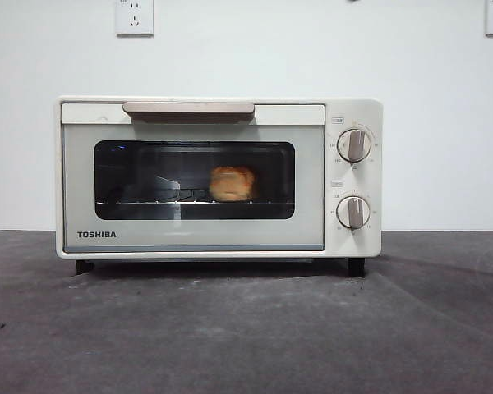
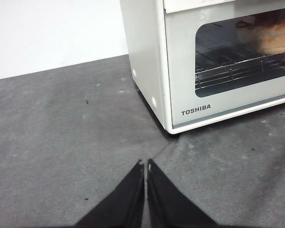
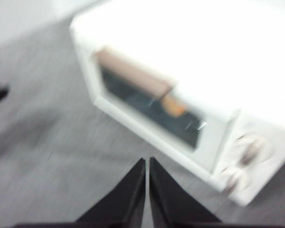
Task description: The left arm flap open the oven, the right arm pick bread and place it into oven, the left arm flap close the oven
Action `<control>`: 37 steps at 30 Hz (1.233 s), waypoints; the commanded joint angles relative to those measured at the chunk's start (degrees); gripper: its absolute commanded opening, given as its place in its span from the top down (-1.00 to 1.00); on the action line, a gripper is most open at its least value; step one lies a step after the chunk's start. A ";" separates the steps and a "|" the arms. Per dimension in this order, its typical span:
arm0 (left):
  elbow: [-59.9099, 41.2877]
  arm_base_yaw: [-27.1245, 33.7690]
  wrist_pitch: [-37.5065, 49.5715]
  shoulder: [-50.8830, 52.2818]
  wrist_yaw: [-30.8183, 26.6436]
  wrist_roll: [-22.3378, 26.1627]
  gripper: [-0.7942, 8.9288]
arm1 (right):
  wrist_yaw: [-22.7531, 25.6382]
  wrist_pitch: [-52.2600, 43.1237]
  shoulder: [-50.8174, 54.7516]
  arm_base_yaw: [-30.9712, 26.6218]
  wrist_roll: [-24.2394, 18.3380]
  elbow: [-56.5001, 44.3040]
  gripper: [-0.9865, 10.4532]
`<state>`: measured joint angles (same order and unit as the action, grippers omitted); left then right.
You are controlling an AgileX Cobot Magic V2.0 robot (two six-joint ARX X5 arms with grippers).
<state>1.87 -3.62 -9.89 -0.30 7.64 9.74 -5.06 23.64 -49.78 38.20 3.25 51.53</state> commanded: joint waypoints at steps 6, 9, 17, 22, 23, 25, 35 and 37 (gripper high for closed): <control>-1.07 -0.04 0.52 0.11 0.04 -0.13 0.80 | -1.38 -12.83 12.20 -15.15 -2.32 -12.33 0.81; -1.07 -0.04 0.52 0.11 0.02 -0.13 0.80 | -1.29 -17.62 18.56 -21.29 -2.40 -19.50 0.81; -1.07 -0.04 0.52 0.11 0.04 -0.13 0.80 | -0.87 -24.90 34.21 -31.82 -2.40 -34.71 0.81; -1.07 -0.04 0.52 0.11 0.02 -0.13 0.80 | -0.87 -24.92 40.81 -34.73 -2.38 -40.15 0.81; -1.07 -0.04 0.52 0.11 0.04 -0.13 0.80 | -0.87 -24.92 41.75 -35.12 -2.38 -40.98 0.81; -1.07 -0.04 0.52 0.11 0.04 -0.13 0.80 | -0.87 -24.87 43.50 -35.74 -2.36 -42.58 0.81; -1.07 -0.04 0.52 0.11 0.04 -0.13 0.80 | -0.87 -24.90 47.08 -36.13 -2.03 -48.76 0.81; -1.07 -0.04 0.52 0.11 0.04 -0.13 0.80 | -0.87 -24.90 47.47 -36.13 -1.77 -49.81 0.81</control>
<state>1.87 -3.62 -9.89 -0.30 7.64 9.74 -6.00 -0.58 -2.63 2.13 1.30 2.04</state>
